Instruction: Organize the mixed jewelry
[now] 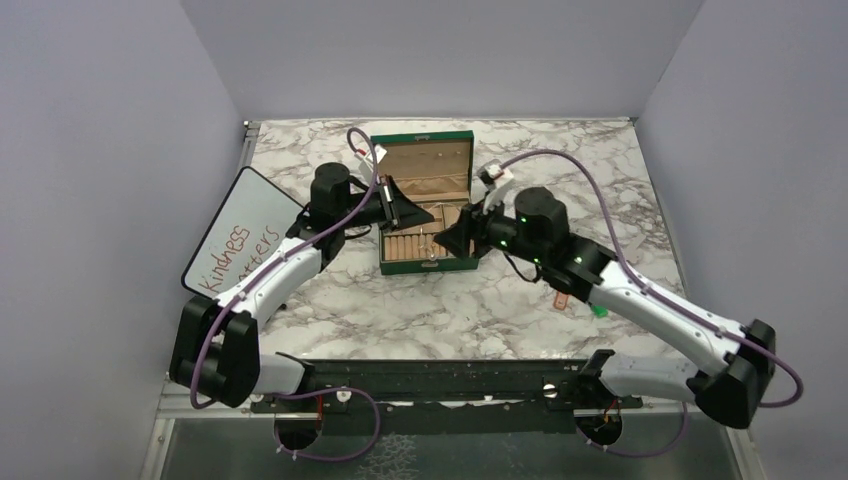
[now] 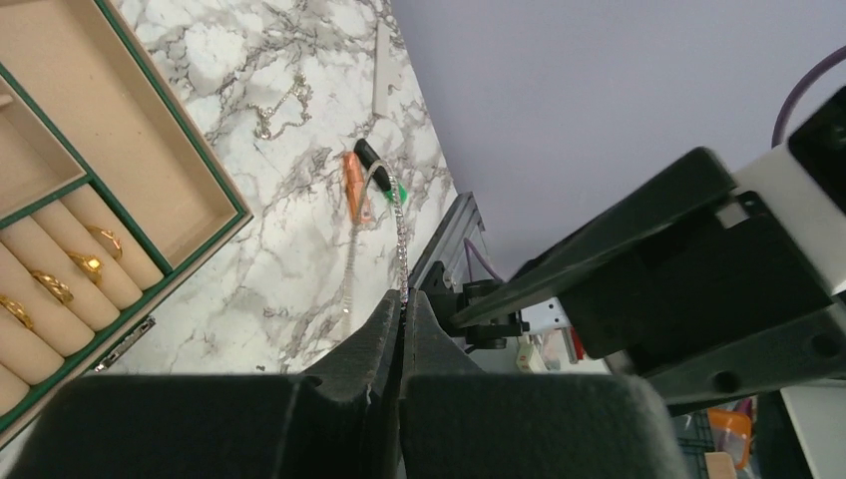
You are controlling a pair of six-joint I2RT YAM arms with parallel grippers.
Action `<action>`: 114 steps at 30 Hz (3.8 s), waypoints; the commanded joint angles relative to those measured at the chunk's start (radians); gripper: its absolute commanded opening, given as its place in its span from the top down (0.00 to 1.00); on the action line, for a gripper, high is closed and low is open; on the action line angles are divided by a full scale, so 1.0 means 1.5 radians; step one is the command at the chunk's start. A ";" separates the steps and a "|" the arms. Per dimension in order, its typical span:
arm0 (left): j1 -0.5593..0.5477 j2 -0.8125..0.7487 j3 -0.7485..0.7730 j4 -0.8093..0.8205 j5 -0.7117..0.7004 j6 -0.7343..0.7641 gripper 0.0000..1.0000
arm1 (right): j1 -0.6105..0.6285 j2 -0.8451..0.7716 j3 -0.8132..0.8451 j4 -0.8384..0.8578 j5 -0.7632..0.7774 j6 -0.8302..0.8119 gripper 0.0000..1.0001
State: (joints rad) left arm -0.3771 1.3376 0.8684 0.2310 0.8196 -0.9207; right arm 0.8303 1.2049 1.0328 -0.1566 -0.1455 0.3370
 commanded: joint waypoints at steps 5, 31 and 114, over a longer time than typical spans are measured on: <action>-0.003 -0.080 -0.009 0.056 -0.081 0.035 1.00 | 0.002 -0.190 -0.146 0.145 0.256 0.121 0.38; -0.003 -0.154 -0.019 0.073 -0.150 0.033 1.00 | 0.002 0.006 -0.135 0.313 0.234 0.284 0.57; -0.002 -0.302 -0.015 -0.210 -0.644 0.410 0.01 | -0.009 0.502 0.299 0.213 0.477 -0.026 0.99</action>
State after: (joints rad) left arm -0.3798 0.8791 0.8539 -0.0959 -0.1284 -0.3206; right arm 0.8288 1.9400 1.4502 0.1761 0.4896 0.3046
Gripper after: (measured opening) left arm 0.987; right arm 0.025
